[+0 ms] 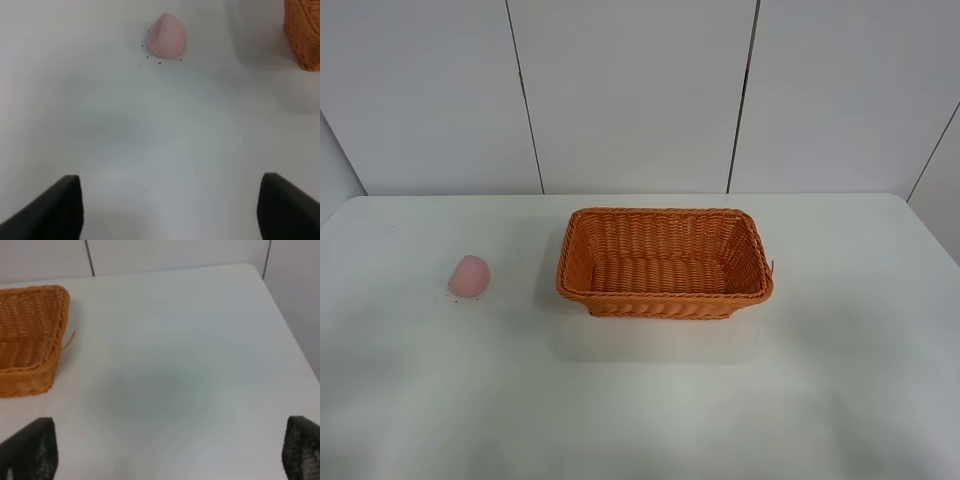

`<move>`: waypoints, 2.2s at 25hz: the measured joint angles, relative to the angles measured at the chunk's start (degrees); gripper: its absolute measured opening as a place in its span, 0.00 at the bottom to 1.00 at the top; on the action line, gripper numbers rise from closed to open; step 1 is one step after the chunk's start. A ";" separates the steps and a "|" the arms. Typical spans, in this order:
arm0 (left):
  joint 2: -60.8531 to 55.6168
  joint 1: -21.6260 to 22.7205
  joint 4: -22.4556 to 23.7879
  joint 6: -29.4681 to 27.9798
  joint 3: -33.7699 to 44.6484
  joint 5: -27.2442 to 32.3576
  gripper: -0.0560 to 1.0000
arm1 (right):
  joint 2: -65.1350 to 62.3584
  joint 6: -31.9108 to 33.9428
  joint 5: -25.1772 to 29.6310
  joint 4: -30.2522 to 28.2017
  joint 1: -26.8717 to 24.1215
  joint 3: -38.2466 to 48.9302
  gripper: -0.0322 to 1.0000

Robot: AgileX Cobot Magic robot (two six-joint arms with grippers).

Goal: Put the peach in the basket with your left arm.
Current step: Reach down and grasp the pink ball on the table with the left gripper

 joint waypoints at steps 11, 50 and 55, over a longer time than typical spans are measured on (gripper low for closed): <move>0.00 0.00 0.00 0.00 0.00 -0.05 0.83 | 0.00 0.00 0.00 0.00 0.00 0.00 0.70; 120.18 0.00 -5.02 2.69 -58.01 -17.23 0.83 | 0.00 0.00 0.00 0.00 0.00 0.00 0.70; 124.60 0.00 -4.85 2.87 -58.05 -17.55 0.83 | 0.00 0.00 0.00 0.00 0.00 0.00 0.70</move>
